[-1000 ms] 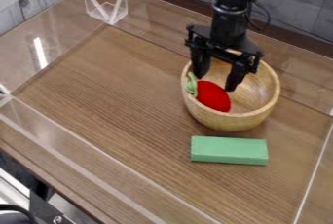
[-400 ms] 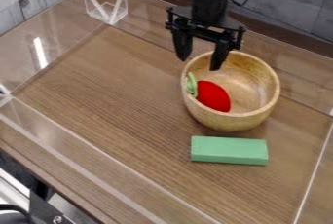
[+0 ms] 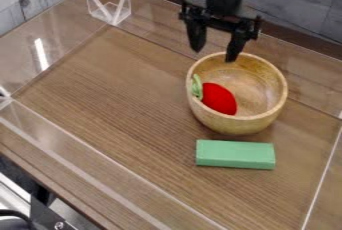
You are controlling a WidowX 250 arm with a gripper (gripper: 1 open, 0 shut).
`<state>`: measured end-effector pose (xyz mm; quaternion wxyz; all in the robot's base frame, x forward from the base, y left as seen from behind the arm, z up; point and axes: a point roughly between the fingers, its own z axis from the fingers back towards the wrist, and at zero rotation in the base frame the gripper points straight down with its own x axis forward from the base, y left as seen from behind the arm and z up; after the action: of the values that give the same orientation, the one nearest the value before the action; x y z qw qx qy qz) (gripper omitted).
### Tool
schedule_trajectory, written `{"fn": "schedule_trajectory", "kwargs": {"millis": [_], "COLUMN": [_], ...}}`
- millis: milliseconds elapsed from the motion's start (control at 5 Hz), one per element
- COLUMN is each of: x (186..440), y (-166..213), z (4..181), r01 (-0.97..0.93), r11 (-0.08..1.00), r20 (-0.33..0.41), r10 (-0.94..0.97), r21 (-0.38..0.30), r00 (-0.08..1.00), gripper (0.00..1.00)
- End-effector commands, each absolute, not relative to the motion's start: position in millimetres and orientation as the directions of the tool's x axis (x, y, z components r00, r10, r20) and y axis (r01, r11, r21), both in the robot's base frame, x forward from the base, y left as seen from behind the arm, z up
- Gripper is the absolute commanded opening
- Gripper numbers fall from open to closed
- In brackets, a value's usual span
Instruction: Remove the green stick from the brown bowl and put it on the table
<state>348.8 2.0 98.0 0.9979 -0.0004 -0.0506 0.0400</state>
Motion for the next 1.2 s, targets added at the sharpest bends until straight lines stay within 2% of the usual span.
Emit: {"fn": "schedule_trajectory", "kwargs": {"millis": [0,200,600,1000], "x": [360,365,362,352], "y": [3,2,0,6], "z": [119.1,121.6,123.7,108.5], "r01": [-0.028,0.011,0.124,0.069], "r11": [1.0,1.0,0.992,0.997], "r20": [0.15,0.143,0.109,0.075], "r10": [0.029,-0.01,-0.122,-0.067], "r21": [-0.007,-0.009,-0.013,-0.021], "r00": [0.988,0.99,0.987,0.995], "gripper": [0.0,1.0,1.0,1.0]}}
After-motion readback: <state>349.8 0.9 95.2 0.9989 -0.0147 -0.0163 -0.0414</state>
